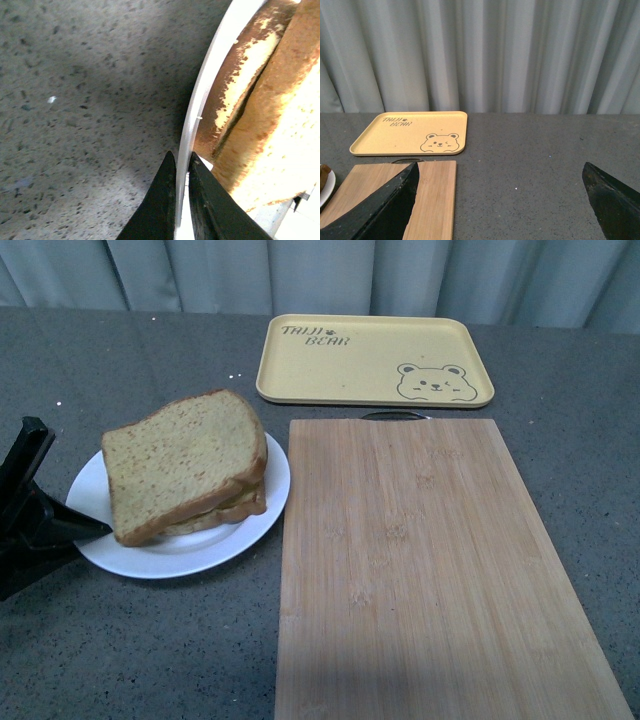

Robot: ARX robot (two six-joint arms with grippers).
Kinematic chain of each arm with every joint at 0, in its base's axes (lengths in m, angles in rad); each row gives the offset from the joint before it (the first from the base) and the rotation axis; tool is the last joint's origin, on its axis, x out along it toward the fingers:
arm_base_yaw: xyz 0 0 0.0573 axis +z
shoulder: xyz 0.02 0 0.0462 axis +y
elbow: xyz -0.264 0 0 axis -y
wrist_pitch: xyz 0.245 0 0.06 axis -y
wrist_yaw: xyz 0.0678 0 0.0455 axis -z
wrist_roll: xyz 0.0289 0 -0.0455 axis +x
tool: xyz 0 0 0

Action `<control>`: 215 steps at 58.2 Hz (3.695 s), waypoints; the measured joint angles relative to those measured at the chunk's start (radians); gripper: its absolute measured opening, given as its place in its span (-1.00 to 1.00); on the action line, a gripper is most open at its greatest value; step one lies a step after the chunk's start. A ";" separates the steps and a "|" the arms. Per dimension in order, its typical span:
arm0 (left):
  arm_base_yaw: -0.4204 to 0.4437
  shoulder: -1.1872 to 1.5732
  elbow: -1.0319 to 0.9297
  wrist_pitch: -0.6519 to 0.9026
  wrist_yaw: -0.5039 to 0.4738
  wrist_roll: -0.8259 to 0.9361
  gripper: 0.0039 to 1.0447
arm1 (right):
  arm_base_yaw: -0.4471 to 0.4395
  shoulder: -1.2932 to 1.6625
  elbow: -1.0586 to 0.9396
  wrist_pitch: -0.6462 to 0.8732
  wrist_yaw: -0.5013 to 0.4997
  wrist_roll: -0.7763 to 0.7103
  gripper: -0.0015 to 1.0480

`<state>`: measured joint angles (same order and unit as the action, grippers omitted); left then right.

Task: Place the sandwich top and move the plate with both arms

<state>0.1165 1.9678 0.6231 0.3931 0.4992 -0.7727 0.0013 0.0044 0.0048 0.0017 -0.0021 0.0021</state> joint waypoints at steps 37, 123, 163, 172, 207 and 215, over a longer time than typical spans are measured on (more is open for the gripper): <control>-0.133 -0.047 0.005 0.443 -0.002 -0.437 -0.94 | 0.000 0.000 0.000 0.000 0.000 0.000 0.82; -0.465 0.478 0.989 -0.090 -0.398 -0.579 -0.08 | 0.000 0.000 0.000 0.000 0.000 0.000 0.82; -0.386 -0.058 0.056 0.840 -0.770 0.687 -0.13 | 0.000 0.000 0.000 0.000 0.000 0.000 0.82; -0.339 -0.198 -0.109 0.869 -0.720 0.737 -0.60 | 0.000 0.000 0.000 0.000 -0.001 0.000 0.82; -0.204 -0.762 -0.493 0.668 -0.581 0.762 -0.93 | 0.000 0.000 0.000 0.000 0.000 0.000 0.82; -0.141 -0.886 -0.539 0.591 -0.507 0.764 -0.93 | 0.000 0.000 0.000 0.000 0.000 0.000 0.82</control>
<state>-0.0246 1.0817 0.0837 0.9844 -0.0082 -0.0082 0.0013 0.0044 0.0048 0.0013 -0.0021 0.0021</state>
